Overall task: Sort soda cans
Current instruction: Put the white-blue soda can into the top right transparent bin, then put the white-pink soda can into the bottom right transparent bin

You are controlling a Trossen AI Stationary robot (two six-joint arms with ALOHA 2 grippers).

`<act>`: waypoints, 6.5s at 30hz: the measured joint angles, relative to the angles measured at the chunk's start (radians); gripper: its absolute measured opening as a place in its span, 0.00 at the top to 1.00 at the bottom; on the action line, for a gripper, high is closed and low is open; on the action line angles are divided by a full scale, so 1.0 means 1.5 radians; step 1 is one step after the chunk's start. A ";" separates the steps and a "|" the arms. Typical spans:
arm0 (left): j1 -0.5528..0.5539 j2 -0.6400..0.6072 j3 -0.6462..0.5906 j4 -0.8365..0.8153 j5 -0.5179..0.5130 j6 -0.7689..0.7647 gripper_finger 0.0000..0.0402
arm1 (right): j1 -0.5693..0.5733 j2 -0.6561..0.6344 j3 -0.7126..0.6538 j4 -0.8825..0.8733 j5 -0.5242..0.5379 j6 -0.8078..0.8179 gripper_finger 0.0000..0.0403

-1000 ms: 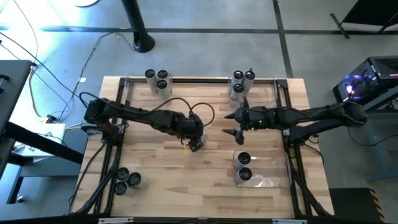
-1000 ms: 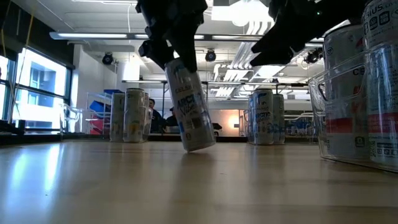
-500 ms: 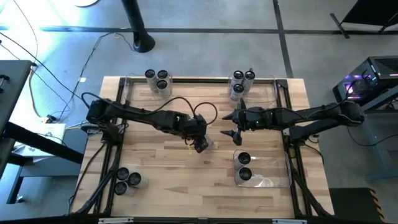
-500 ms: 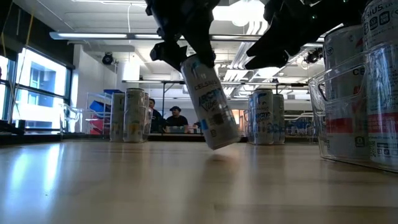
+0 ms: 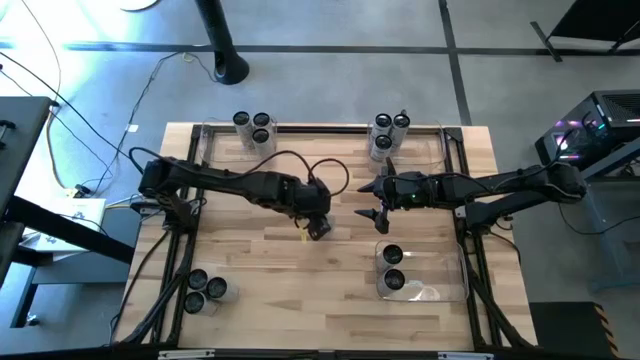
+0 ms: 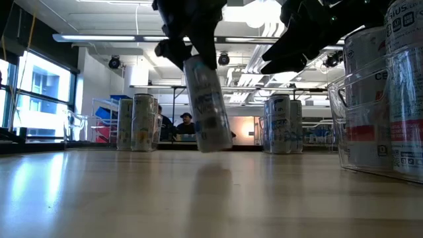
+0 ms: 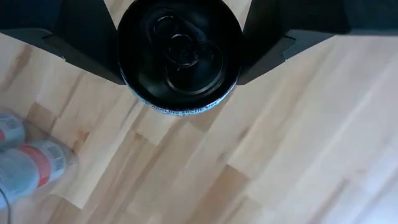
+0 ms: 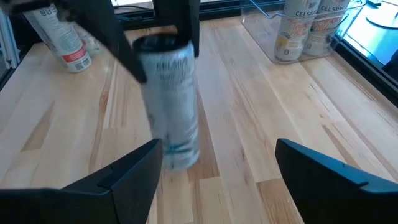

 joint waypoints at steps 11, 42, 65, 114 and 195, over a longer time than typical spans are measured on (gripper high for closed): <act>-0.003 0.017 0.036 -0.112 -0.027 -0.003 0.31 | 0.000 0.000 0.000 0.000 0.000 0.001 0.23; -0.006 -0.007 0.035 -0.101 0.005 0.006 0.25 | 0.045 0.015 0.000 0.046 0.005 -0.035 0.23; -0.268 -0.134 -0.293 0.115 -0.425 -0.285 0.25 | 0.046 0.399 0.219 0.316 -0.013 -0.134 0.23; -0.272 -0.029 -0.419 0.609 -0.524 -0.003 0.25 | 0.029 0.425 0.252 0.209 0.006 -0.053 0.24; -0.252 -0.030 -0.419 0.593 -0.487 -0.008 0.25 | -0.517 -0.083 -0.043 -0.036 -0.021 -0.082 0.25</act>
